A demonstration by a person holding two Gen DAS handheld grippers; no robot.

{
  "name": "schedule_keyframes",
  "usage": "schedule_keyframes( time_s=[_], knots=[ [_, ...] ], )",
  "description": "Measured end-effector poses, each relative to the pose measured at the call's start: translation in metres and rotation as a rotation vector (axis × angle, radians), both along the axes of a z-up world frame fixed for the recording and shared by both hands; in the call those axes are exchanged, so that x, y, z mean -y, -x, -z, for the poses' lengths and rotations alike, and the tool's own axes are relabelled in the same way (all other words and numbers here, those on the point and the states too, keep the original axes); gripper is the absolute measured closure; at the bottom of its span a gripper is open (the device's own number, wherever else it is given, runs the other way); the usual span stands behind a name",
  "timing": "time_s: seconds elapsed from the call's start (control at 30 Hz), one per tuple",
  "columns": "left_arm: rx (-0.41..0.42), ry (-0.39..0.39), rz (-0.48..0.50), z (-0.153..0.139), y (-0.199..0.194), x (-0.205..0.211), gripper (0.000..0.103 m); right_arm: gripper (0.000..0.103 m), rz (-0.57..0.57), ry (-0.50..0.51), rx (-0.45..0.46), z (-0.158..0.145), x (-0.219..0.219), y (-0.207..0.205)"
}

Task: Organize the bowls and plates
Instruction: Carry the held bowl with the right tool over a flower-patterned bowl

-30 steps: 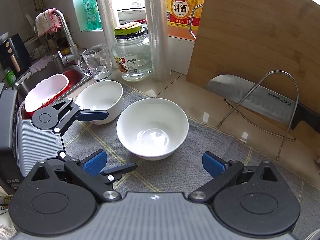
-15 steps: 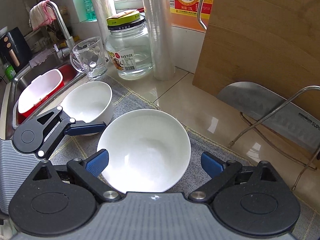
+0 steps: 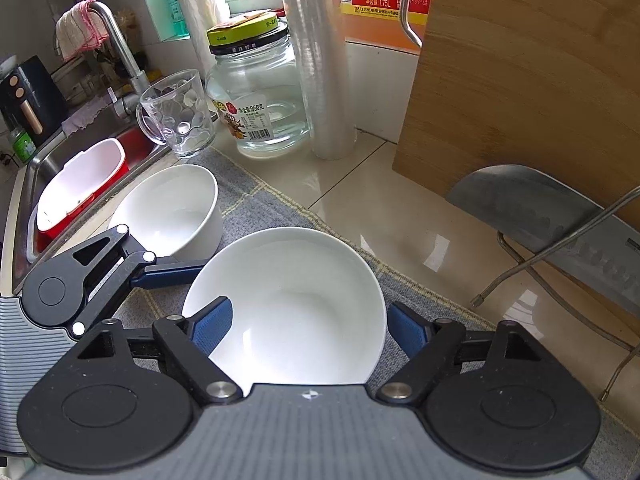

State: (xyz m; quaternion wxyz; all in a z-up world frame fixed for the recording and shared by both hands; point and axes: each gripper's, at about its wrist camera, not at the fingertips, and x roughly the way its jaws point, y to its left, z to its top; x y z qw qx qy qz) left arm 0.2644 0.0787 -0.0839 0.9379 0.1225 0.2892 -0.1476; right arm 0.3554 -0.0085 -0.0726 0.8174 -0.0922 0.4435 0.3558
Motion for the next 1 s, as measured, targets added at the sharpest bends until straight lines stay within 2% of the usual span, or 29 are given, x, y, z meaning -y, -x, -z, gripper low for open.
schedule_keyframes(
  time_s=[0.5, 1.0],
  knots=[
    [-0.010, 0.002, 0.017, -0.001, -0.001, 0.000, 0.010, 0.017, 0.012, -0.019, -0.031, -0.001, 0.000, 0.002],
    [-0.009, 0.005, 0.024, -0.036, 0.040, 0.004, 0.010, 0.017, -0.001, -0.056, -0.005, -0.036, 0.006, 0.043]
  ],
)
